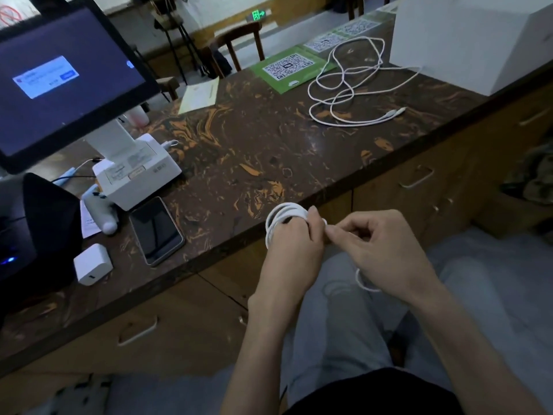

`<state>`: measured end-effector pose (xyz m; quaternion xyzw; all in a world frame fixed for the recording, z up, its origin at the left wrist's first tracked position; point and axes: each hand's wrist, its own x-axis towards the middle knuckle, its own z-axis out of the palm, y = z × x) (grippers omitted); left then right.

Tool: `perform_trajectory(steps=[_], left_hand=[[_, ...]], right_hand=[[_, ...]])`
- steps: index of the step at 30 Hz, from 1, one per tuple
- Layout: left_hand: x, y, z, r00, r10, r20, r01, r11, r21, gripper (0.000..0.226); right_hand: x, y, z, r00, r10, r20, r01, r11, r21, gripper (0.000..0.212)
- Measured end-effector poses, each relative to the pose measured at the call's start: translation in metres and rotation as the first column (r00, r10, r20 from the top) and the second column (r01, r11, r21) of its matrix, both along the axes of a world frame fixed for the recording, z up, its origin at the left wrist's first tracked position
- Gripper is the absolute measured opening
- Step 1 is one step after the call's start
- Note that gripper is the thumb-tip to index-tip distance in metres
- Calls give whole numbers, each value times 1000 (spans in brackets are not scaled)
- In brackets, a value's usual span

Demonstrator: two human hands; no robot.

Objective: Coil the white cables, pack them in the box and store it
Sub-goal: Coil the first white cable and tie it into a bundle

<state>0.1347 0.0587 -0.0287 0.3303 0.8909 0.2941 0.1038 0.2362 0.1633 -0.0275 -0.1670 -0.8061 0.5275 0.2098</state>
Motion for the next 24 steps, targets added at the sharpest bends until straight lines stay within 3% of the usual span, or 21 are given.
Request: perform_trajectory(steps=[5,6,8,10,12,13,16,18,21,24], left_hand=[[2,-5,9,985,-163,47,166,984,-68,29],[2,-9,12,970,-218,109,227,971,-77,33],[2,-11,11,901,-218,374,256,965,-54,41],[-1,-2,-1,778,-83,622,227,961,-156,41],[-1,-4,-9,682,-21,731,313,912,-266,40],[2,-7,-8,679,-70,731,364,897,-251,37],[3,-11,3,654,-338,677,392,917,78,13],[1,-24,3,674,-411,613,350,909,225,9],[-1,-25,-2,725,-393,565,237,913,331,15],[-1,-25,-2,798,-340,497,219,933,287,18]], right_hand=[[9,13,2,998,57,8,-57,987,150,6],[10,15,3,997,83,5,-82,980,182,7],[12,20,9,989,144,27,-146,970,194,9],[13,30,16,968,232,97,-243,962,125,10],[15,41,20,940,306,149,-318,946,65,11],[15,45,20,934,318,162,-331,941,65,12],[17,44,17,951,266,155,-288,947,142,13],[17,39,17,959,244,141,-267,948,175,11],[17,36,16,950,249,190,-285,938,196,4],[17,34,12,956,206,207,-256,932,256,4]])
